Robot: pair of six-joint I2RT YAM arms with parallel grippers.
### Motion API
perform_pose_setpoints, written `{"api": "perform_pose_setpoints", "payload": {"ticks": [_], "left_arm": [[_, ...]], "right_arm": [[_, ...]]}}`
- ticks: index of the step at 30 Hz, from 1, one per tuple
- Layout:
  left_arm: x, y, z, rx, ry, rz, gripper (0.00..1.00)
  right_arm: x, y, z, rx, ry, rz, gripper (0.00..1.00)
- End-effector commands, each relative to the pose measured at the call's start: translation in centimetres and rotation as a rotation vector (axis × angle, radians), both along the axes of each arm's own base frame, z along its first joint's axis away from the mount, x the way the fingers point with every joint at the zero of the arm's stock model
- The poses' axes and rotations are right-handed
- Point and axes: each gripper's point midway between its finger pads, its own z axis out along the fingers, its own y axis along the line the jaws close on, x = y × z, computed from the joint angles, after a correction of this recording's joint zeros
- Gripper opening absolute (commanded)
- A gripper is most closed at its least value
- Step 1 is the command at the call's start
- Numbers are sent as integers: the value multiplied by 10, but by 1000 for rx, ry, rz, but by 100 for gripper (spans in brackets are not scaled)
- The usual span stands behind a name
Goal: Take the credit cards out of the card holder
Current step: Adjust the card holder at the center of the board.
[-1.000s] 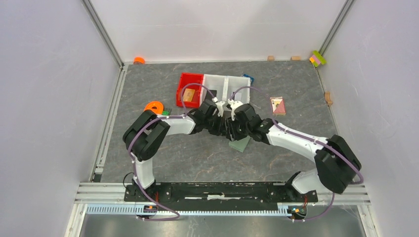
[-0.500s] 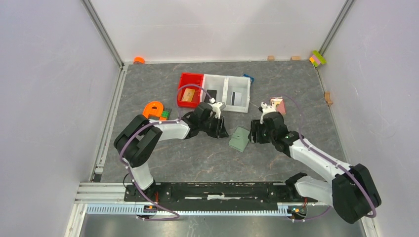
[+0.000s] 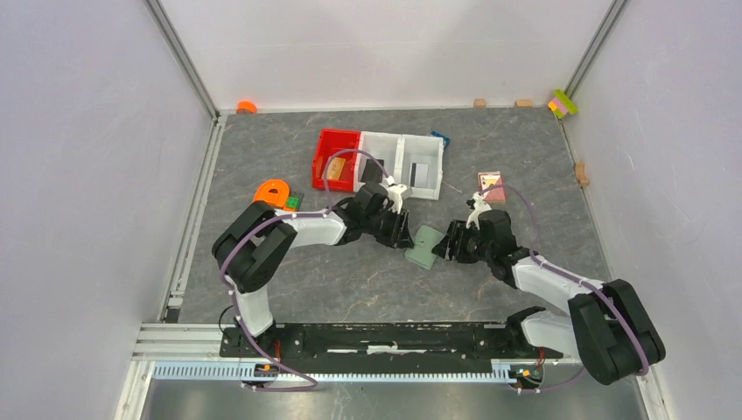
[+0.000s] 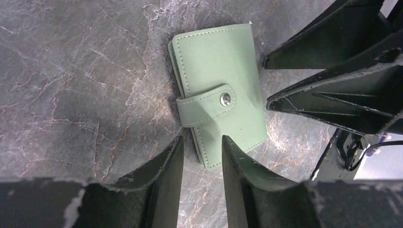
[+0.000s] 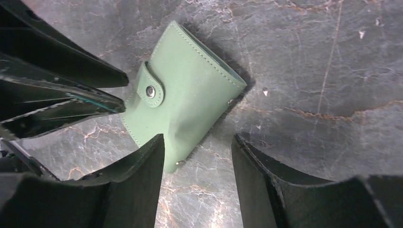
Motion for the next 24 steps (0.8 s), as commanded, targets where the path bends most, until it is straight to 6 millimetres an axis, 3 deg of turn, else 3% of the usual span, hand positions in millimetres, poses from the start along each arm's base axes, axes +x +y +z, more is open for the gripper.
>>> {"api": "perform_pose_setpoints", "payload": {"ticks": [1, 8, 9, 10, 12, 16, 21, 24], "left_arm": [[7, -3, -6, 44, -11, -24, 41], [7, -3, -14, 74, 14, -31, 30], [7, -3, -14, 77, 13, -30, 30], [7, -3, -15, 77, 13, -30, 29], [7, -3, -14, 77, 12, -28, 28], [8, -2, -15, 80, 15, -22, 27], [7, -6, -16, 71, 28, -27, 26], [6, -6, -20, 82, 37, -20, 25]], "right_arm": [[-3, 9, -3, 73, 8, 12, 59], [1, 8, -5, 62, -31, 47, 63], [0, 9, -5, 73, -41, 54, 75], [1, 6, -6, 73, -41, 43, 95], [2, 4, -4, 81, -60, 38, 98], [5, -2, -9, 58, -54, 24, 98], [2, 9, -10, 129, -33, 48, 69], [9, 13, -6, 132, -50, 64, 61]]}}
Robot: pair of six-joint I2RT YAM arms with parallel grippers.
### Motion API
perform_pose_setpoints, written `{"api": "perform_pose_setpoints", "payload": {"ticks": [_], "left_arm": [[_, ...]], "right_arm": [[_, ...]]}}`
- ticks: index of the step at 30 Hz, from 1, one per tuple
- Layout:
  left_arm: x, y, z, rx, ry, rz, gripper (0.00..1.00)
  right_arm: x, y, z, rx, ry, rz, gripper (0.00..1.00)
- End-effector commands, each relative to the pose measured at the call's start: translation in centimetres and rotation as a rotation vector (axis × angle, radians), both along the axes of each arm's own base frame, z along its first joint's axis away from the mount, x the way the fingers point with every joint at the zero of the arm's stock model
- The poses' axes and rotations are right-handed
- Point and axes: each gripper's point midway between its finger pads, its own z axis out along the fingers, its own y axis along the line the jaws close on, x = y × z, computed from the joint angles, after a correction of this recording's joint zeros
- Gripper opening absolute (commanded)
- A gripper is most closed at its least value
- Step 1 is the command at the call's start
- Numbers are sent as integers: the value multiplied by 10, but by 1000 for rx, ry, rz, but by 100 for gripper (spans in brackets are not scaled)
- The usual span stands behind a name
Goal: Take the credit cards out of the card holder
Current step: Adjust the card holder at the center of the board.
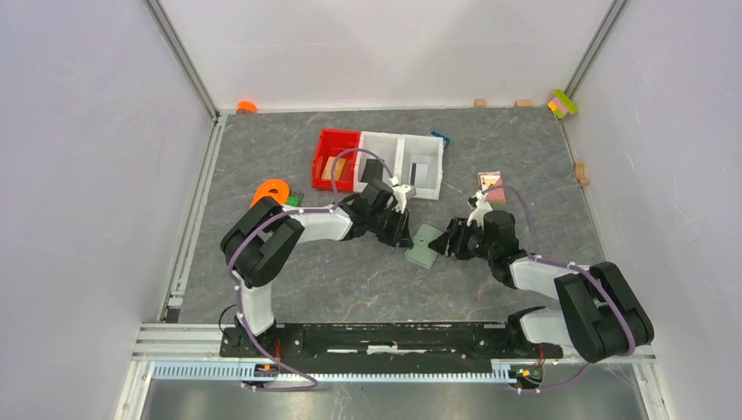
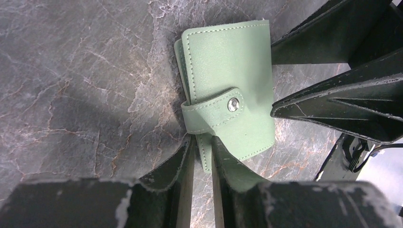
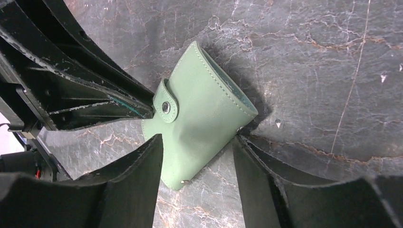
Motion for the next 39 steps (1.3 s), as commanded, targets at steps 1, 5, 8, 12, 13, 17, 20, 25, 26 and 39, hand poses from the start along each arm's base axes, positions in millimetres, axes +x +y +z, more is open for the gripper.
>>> {"api": "perform_pose_setpoints", "payload": {"ticks": [1, 5, 8, 12, 13, 17, 20, 25, 26, 39], "left_arm": [[6, -2, -7, 32, -16, 1, 25], [13, 3, -11, 47, -1, 63, 22], [20, 8, -11, 60, -23, 102, 20], [33, 23, -5, 108, -102, 157, 19], [35, 26, -3, 117, -120, 168, 19], [40, 33, 3, 131, -168, 190, 19], [41, 35, 6, 131, -185, 189, 20], [43, 34, 7, 137, -203, 184, 21], [44, 34, 8, 136, -205, 184, 21], [44, 41, 42, 67, -337, 219, 33]], "right_arm": [[0, 3, -5, 2, 18, 25, 59], [29, 14, 14, 7, -74, 63, 51], [49, 30, 33, 66, -182, 119, 47], [52, 41, 48, 91, -315, 133, 50], [53, 38, 43, 51, -331, 119, 51], [51, 37, 29, 6, -317, 112, 50], [52, 37, 22, -19, -297, 125, 48], [56, 29, 4, -90, -245, 95, 45], [56, 29, 0, -94, -232, 96, 43], [55, 39, 8, -29, -263, 125, 0]]}}
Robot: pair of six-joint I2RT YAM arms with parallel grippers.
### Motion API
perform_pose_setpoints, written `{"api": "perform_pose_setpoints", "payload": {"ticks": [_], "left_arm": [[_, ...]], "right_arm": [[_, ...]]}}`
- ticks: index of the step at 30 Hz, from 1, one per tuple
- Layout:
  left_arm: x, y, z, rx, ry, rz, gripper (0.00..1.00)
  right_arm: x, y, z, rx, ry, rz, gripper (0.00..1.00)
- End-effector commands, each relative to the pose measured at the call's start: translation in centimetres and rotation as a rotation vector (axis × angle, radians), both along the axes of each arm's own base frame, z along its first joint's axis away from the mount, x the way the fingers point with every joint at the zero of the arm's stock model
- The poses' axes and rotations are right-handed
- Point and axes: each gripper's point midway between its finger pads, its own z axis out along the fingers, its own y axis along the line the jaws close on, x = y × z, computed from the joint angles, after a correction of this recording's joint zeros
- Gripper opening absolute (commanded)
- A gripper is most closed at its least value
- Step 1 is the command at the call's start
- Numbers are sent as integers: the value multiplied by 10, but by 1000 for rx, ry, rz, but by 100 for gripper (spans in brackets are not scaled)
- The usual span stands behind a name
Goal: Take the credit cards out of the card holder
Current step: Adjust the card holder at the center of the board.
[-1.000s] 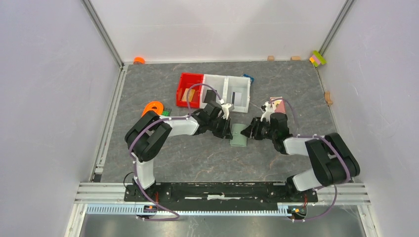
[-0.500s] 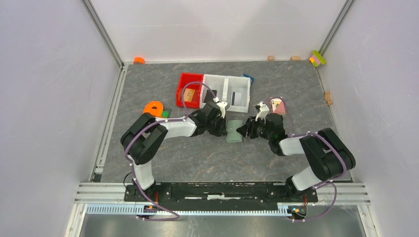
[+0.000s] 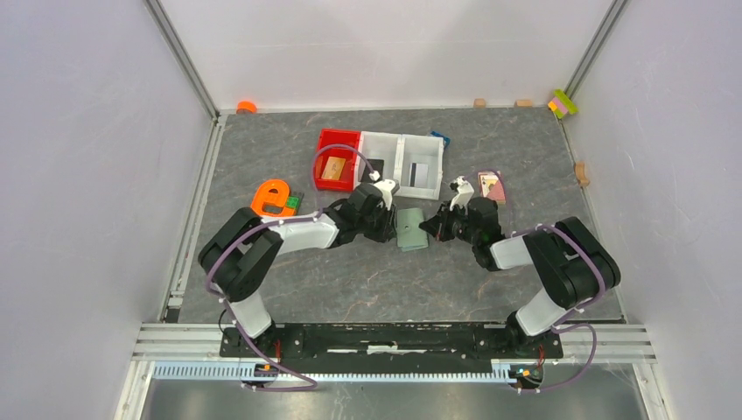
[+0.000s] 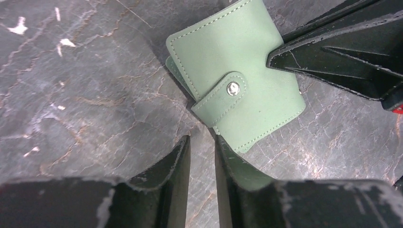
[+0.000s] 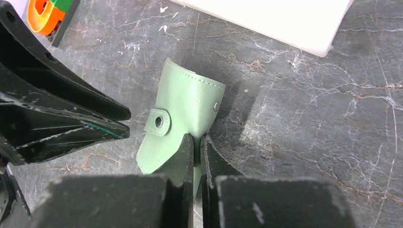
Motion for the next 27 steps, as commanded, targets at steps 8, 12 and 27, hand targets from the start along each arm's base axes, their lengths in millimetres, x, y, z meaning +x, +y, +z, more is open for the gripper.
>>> {"api": "perform_pose_setpoints", "payload": {"ticks": [8, 12, 27], "left_arm": [[-11, -33, 44, -118, -157, -132, 50], [-7, -32, 36, -86, -139, -103, 51], [20, 6, 9, 143, -139, 110, 38]], "right_arm": [[-14, 22, 22, 25, -108, 97, 0], [-17, 29, 28, -5, -149, 116, 0], [-19, 30, 33, -41, -190, 109, 0]]}}
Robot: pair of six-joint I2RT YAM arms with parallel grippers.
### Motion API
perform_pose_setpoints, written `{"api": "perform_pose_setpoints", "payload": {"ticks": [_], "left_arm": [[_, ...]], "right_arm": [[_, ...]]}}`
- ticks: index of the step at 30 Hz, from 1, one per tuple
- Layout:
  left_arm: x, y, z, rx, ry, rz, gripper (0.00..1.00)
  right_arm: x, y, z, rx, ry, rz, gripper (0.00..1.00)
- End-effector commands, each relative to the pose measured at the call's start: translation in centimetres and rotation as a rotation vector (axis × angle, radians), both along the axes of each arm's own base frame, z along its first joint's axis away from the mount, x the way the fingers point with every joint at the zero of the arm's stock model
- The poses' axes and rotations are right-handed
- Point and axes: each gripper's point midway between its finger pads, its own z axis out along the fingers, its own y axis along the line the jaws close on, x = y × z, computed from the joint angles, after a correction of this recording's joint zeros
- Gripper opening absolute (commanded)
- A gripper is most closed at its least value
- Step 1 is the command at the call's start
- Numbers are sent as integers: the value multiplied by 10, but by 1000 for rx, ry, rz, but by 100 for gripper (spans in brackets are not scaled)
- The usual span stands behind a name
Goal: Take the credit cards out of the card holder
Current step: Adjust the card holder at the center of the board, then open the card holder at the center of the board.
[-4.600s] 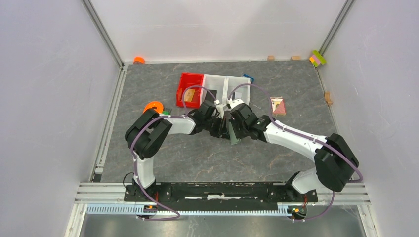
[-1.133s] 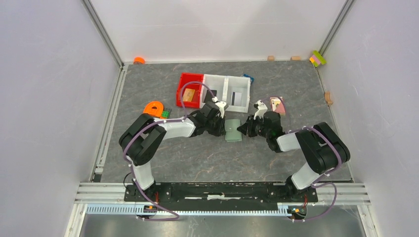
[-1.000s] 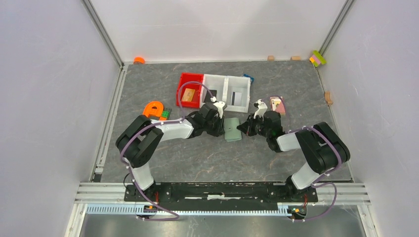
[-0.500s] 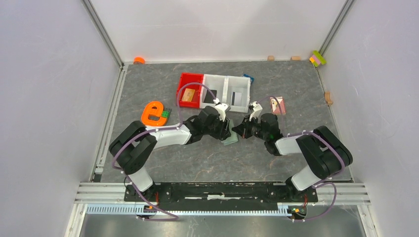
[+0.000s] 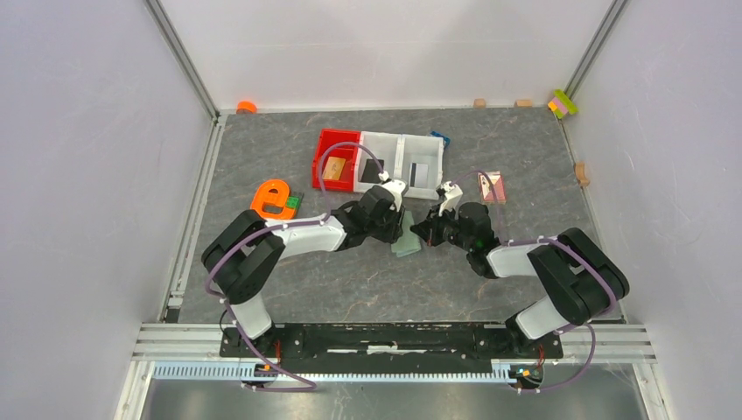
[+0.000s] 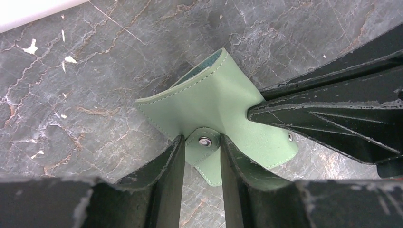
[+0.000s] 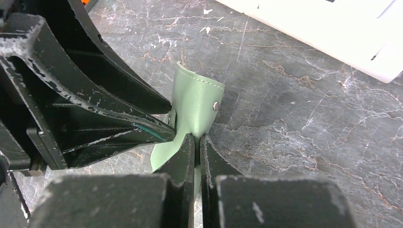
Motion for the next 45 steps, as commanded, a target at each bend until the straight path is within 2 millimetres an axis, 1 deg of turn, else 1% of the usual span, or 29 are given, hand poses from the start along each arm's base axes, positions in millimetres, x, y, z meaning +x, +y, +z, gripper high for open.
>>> {"api": "perform_pose_setpoints", "payload": {"ticks": [1, 3, 5, 7, 9, 14, 16, 18, 21, 25, 27, 30, 33, 35, 42, 43, 45], "left_arm": [[20, 15, -2, 83, -46, 98, 36], [23, 20, 0, 89, -60, 128, 27], [24, 25, 2, 84, -67, 162, 12], [23, 26, 3, 64, -63, 168, 9], [24, 27, 2, 65, -57, 173, 7], [26, 33, 1, 47, -34, 203, 6], [28, 36, 2, 28, -21, 212, 7], [29, 40, 1, 10, -4, 224, 11], [29, 40, -3, -31, 40, 218, 17], [28, 39, -8, -52, 80, 208, 24], [28, 40, -10, -52, 92, 211, 27], [29, 40, -11, -68, 109, 213, 34], [25, 34, -11, -122, 148, 185, 44], [24, 32, -13, -150, 175, 173, 45], [23, 28, -19, -205, 240, 151, 43], [23, 27, -19, -205, 241, 147, 41], [22, 27, -20, -202, 243, 137, 34]], "right_arm": [[1, 0, 12, -5, -65, 7, 0], [3, -3, 9, -18, -59, -10, 0], [7, -9, 4, -44, -45, -50, 0], [9, -15, -1, -69, -34, -79, 0], [10, -16, -1, -74, -36, -86, 0], [16, -30, -12, -129, -3, -160, 0], [17, -32, -13, -128, 3, -166, 0], [18, -35, -16, -139, 15, -178, 4], [20, -38, -20, -153, 33, -191, 17], [20, -38, -22, -155, 41, -188, 38], [20, -38, -24, -160, 47, -190, 44], [20, -37, -28, -170, 61, -185, 46], [19, -34, -30, -164, 69, -166, 47], [19, -33, -29, -163, 69, -162, 47], [20, -37, -25, -168, 49, -176, 48], [20, -38, -23, -166, 41, -181, 48], [20, -41, -18, -165, 22, -199, 49]]}}
